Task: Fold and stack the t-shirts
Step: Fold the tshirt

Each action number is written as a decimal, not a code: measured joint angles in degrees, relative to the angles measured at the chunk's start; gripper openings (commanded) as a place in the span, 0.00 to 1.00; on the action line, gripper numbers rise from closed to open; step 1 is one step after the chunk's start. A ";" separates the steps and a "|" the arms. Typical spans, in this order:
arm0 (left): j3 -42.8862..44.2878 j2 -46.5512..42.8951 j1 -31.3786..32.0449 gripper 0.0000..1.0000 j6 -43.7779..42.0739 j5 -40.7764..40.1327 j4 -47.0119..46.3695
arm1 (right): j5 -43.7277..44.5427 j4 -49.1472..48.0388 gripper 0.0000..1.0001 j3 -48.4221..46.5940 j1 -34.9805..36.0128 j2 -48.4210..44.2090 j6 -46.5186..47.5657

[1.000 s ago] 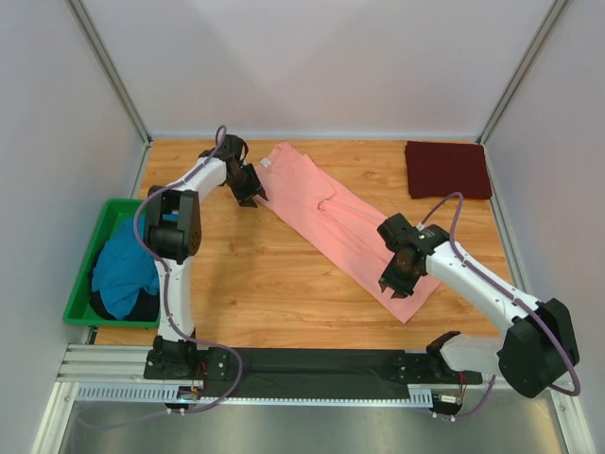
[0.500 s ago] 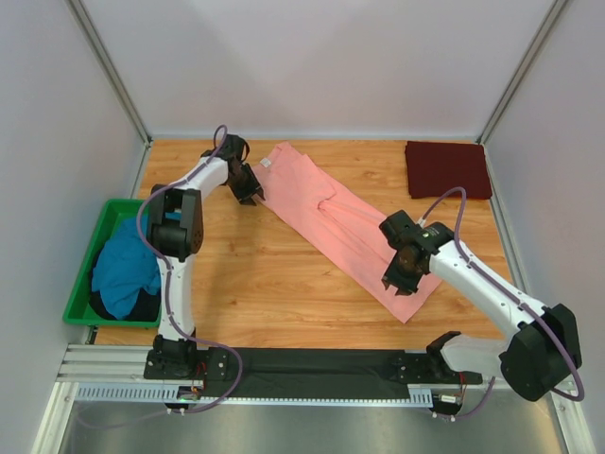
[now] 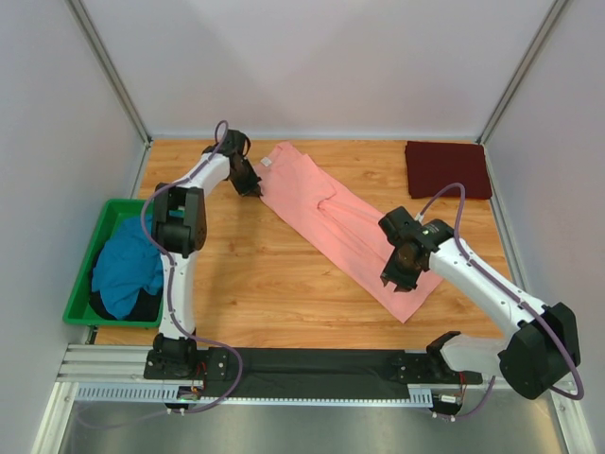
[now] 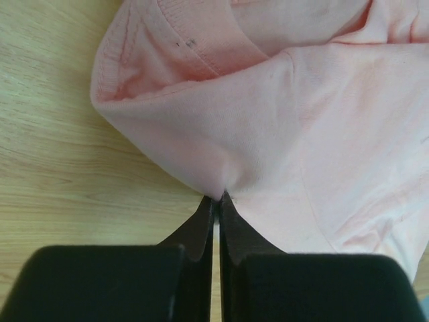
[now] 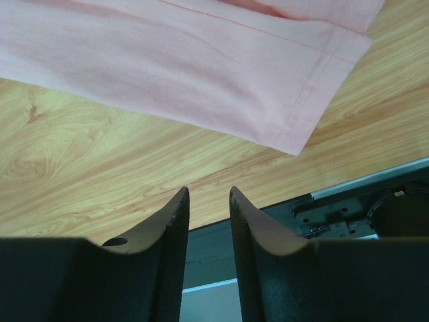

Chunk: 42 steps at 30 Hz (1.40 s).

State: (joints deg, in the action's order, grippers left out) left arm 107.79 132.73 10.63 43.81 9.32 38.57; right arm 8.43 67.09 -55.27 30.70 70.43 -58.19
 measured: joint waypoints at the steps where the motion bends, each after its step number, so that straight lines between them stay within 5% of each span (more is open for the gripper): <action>1: 0.83 0.37 -0.07 0.00 -0.02 0.02 0.39 | 0.00 0.02 0.33 -0.07 0.00 0.02 0.02; 6: 6.84 3.87 -1.51 0.00 0.00 0.83 0.20 | 0.28 0.11 0.32 -0.79 0.00 1.27 0.90; 14: 9.70 5.70 -5.81 0.40 0.85 6.80 -4.87 | -0.37 -0.28 0.32 0.20 0.02 3.87 3.39; 25: -16.31 -19.78 -2.40 0.45 1.40 4.39 -5.33 | -0.61 2.01 0.33 -9.42 0.02 6.93 7.17; 29: -25.57 -31.19 3.74 0.45 3.41 3.34 -4.76 | -0.83 4.26 0.34 -15.65 0.02 3.28 7.89; 34: -38.12 -42.95 18.71 0.47 9.88 2.84 -5.40 | -3.61 6.84 0.34 -18.56 0.02 -5.01 7.93; 42: -42.91 -41.90 37.13 0.47 18.88 5.38 -8.70 | -1.03 9.60 0.34 -27.76 -0.11 -8.46 5.18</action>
State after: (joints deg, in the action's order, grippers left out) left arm 64.88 90.83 47.77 62.70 14.70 29.87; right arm 7.40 76.69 -83.02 30.59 61.98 -53.01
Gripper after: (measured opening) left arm 0.476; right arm 0.342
